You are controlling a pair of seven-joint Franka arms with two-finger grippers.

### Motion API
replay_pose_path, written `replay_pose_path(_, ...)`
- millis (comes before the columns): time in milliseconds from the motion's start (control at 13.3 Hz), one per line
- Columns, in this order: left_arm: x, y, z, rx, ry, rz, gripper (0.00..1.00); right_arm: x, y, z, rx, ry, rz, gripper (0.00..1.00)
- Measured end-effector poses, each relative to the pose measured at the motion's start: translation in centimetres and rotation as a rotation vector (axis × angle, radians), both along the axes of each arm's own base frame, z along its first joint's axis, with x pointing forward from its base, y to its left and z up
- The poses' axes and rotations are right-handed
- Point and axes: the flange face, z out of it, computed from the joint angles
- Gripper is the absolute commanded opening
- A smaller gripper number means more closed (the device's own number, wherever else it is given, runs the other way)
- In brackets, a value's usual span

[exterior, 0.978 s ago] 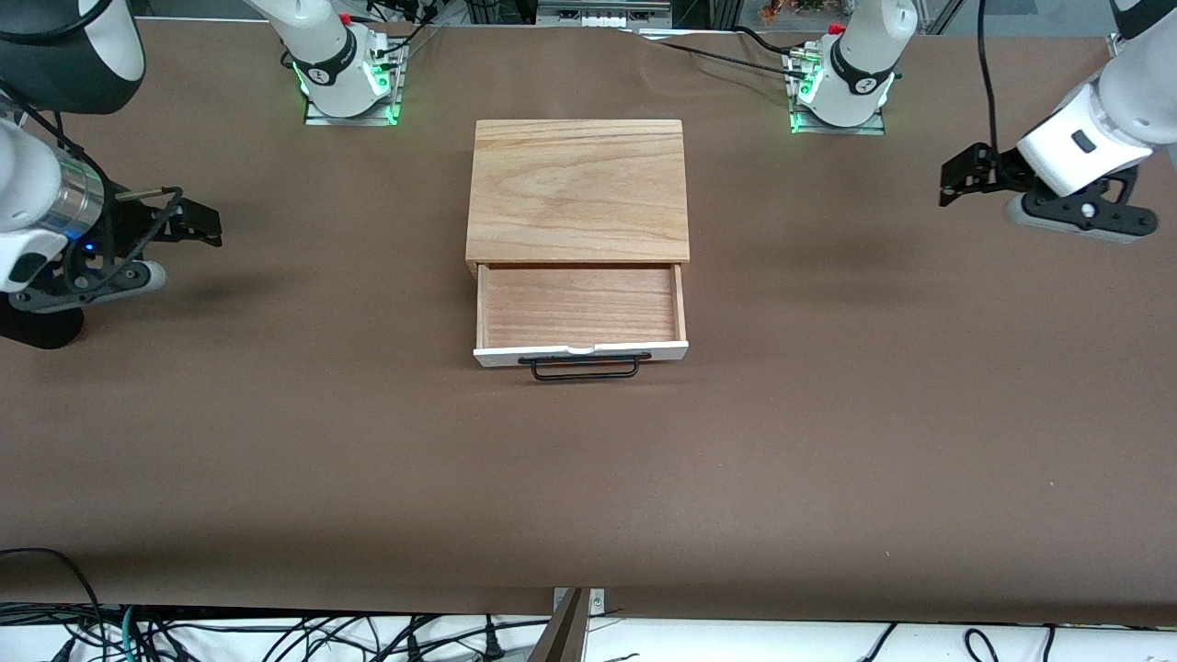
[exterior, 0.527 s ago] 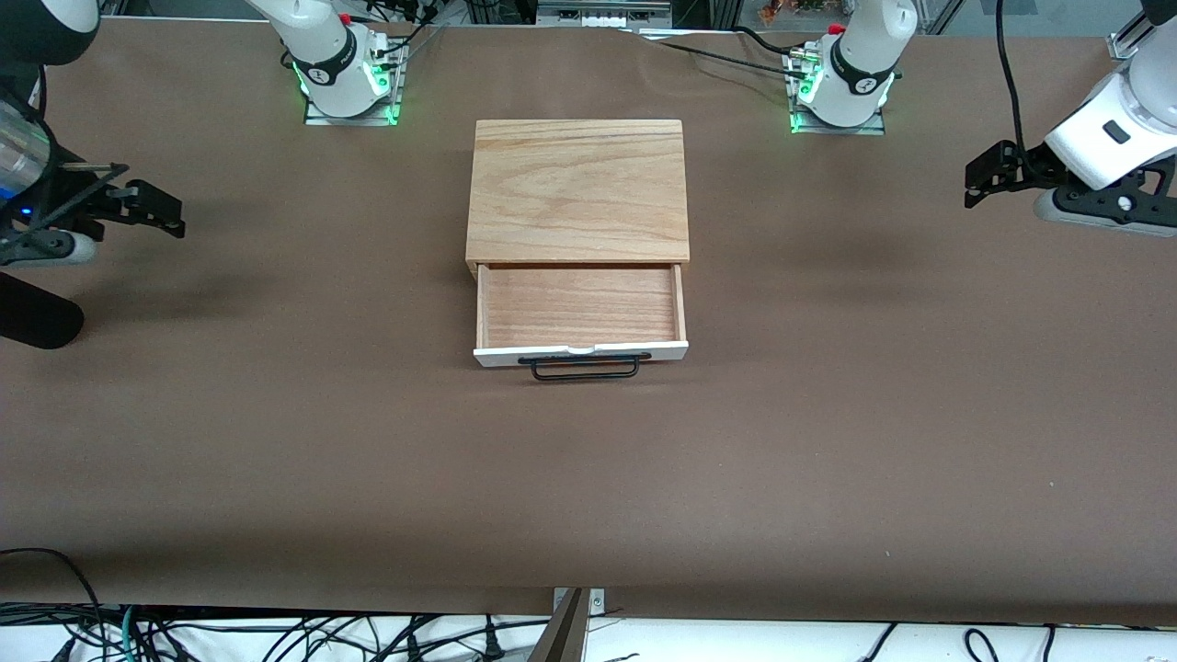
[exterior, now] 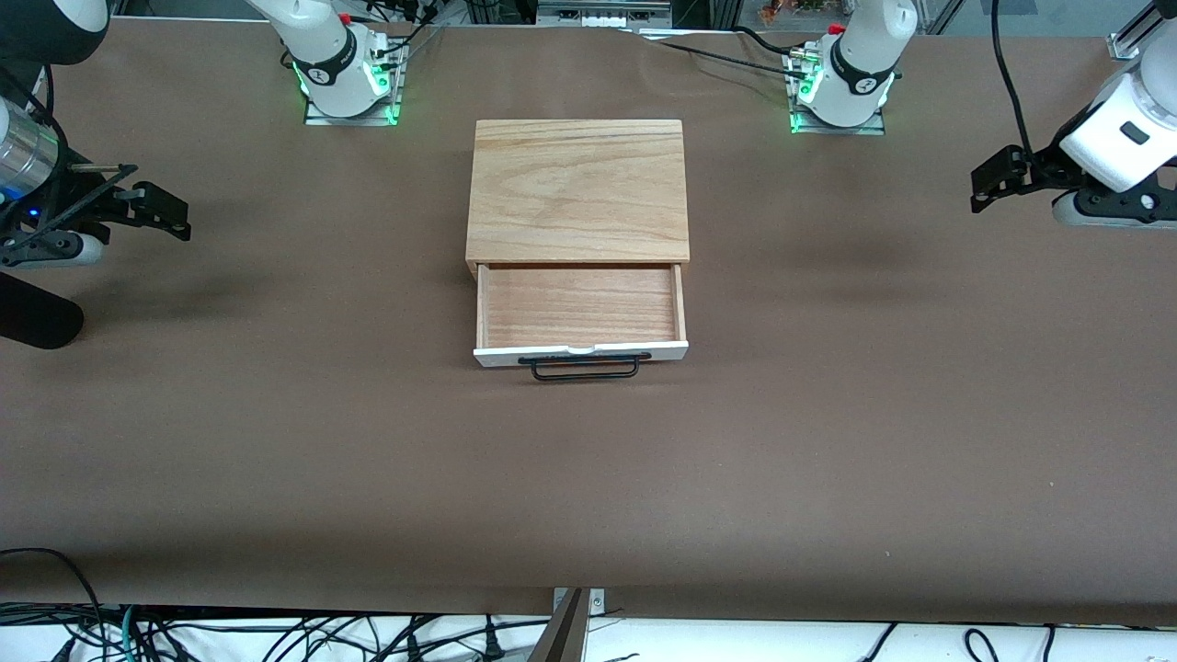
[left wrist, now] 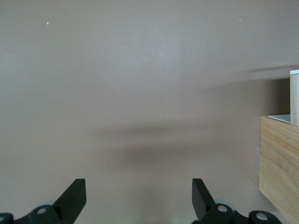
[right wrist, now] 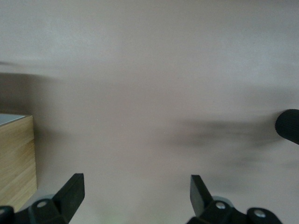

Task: Pull top drawer with both arms simultaneously

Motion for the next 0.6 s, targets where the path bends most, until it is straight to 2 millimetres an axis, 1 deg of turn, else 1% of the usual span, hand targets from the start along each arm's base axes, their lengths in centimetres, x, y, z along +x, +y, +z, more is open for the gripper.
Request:
replay_pose_path(301, 0.0, 1.1, -0.5, 0.002, 0.018, 0.028, 1.00, 0.1, 0.0, -0.1, 0.000, -0.001, 0.000, 1.00)
replay_pose_path(602, 0.0, 1.2, -0.6, 0.001, 0.020, 0.030, 1.00, 0.2, 0.4, -0.3, 0.000, 0.002, 0.006, 1.00)
